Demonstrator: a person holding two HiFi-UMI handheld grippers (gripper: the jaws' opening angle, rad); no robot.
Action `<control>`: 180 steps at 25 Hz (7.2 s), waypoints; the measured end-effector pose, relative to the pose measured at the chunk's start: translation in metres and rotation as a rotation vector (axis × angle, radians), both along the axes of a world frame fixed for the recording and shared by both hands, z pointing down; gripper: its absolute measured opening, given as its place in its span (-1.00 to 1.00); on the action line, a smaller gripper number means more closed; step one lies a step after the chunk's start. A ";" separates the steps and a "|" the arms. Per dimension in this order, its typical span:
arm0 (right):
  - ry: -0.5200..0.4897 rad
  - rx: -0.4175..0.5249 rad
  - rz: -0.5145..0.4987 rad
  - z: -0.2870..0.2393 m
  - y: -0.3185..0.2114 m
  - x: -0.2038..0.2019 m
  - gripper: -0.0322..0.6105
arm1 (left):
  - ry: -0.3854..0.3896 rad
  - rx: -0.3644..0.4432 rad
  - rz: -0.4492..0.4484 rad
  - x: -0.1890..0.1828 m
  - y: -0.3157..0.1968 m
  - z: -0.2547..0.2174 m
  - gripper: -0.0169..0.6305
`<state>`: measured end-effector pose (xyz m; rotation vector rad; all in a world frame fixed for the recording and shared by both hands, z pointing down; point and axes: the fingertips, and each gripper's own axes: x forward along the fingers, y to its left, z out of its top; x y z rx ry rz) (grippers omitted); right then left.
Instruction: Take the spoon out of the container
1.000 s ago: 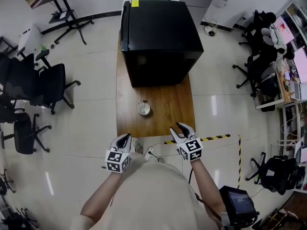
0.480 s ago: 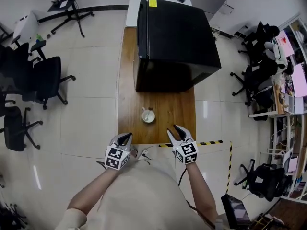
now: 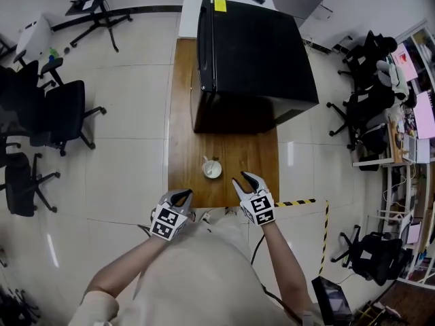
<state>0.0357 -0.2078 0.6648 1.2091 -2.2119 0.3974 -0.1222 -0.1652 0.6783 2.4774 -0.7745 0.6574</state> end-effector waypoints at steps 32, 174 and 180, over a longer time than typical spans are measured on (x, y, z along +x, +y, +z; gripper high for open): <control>0.179 -0.315 -0.547 0.172 -0.078 -0.046 -0.54 | -0.070 0.079 -0.170 -0.050 -0.062 -0.039 -0.98; -0.196 0.068 0.013 -0.072 0.358 0.091 -0.50 | 0.039 0.057 -0.346 0.036 0.372 -0.059 -0.98; -0.193 0.063 0.056 -0.069 0.374 0.090 -0.51 | 0.032 0.056 -0.285 0.033 0.372 -0.055 -0.98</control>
